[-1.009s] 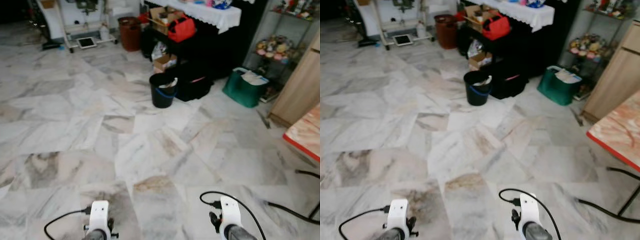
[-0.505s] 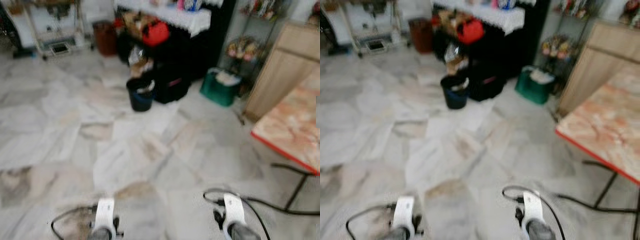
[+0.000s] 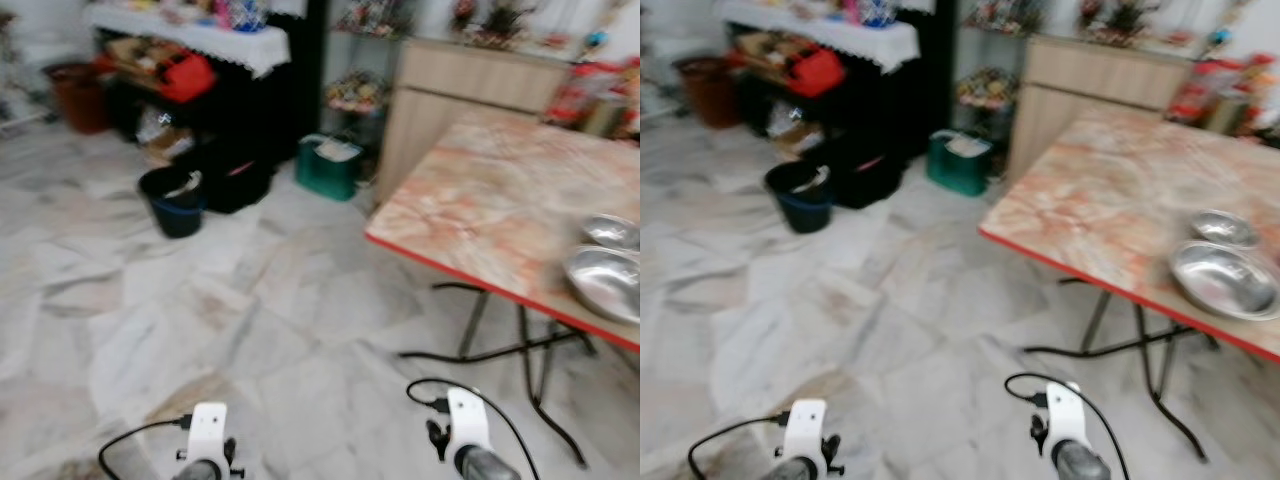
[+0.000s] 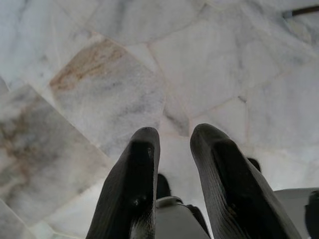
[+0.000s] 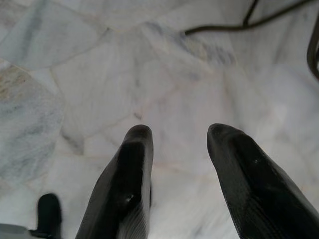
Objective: Setting the table
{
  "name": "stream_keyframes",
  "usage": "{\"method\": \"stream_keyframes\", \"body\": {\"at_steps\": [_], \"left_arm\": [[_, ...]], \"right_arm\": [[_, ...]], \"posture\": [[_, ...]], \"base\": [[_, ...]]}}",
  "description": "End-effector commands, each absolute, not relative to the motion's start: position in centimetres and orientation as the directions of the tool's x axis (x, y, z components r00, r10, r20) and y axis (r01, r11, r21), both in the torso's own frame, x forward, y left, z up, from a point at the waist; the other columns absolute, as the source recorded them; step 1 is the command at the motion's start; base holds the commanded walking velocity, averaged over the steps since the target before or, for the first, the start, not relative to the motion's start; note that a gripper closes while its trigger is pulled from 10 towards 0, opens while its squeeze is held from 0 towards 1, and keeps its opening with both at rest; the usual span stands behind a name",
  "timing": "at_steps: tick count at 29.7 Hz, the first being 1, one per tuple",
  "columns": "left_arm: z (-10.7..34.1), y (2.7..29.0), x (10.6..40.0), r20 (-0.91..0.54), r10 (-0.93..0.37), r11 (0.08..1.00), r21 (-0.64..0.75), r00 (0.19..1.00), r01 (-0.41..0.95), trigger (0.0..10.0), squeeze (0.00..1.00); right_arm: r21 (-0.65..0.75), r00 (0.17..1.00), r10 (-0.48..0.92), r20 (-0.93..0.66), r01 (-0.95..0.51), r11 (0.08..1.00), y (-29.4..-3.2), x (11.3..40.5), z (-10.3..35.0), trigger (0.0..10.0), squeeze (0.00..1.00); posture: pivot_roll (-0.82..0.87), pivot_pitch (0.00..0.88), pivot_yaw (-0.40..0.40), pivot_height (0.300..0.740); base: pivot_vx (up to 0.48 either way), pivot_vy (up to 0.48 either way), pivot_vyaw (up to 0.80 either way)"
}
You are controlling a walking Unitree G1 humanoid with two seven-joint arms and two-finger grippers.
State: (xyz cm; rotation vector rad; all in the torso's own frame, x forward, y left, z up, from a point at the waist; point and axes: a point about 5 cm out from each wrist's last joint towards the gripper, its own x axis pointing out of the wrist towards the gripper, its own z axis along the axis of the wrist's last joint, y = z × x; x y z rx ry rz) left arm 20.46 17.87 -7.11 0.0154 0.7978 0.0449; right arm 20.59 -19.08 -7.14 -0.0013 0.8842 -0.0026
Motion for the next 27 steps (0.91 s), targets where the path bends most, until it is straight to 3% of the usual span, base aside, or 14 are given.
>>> {"method": "stream_keyframes", "body": {"at_steps": [1, 10, 15, 27], "left_arm": [[-7.11, 17.78, 20.5, -0.716, 0.047, 0.999, 0.029, 0.696, -0.037, 10.0, 0.0], [-7.11, 17.75, 20.49, -0.716, 0.04, 0.999, 0.037, 0.697, -0.02, 10.0, 0.0], [-7.19, 17.67, 20.39, -0.722, 0.037, 0.999, 0.049, 0.691, -0.002, 10.0, 0.0], [-7.18, 17.73, 20.39, -0.72, 0.034, 0.999, 0.044, 0.693, -0.003, 10.0, 0.0]], "right_arm": [[-0.003, 0.636, -0.005, -0.772, 0.004, 1.0, -19.21, 20.82, -7.0, 10.0, 0.0], [-0.001, 0.634, -0.003, -0.774, 0.005, 1.0, -19.11, 20.7, -7.08, 10.0, 0.0], [0.001, 0.632, -0.003, -0.775, 0.006, 1.0, -19.01, 20.6, -7.15, 10.0, 0.0], [0.003, 0.631, -0.002, -0.776, 0.007, 1.0, -18.95, 20.52, -7.2, 10.0, 0.0]], "posture": [[0.03, 0.0, -0.021, 0.74], [0.03, 0.0, -0.015, 0.74], [0.03, 0.0, -0.012, 0.74], [0.03, 0.0, -0.009, 0.74]], "base": [[0.0, 0.0, -0.63], [0.0, 0.0, -0.63], [0.0, -0.413, -0.63], [0.0, 0.0, -0.63]]}}
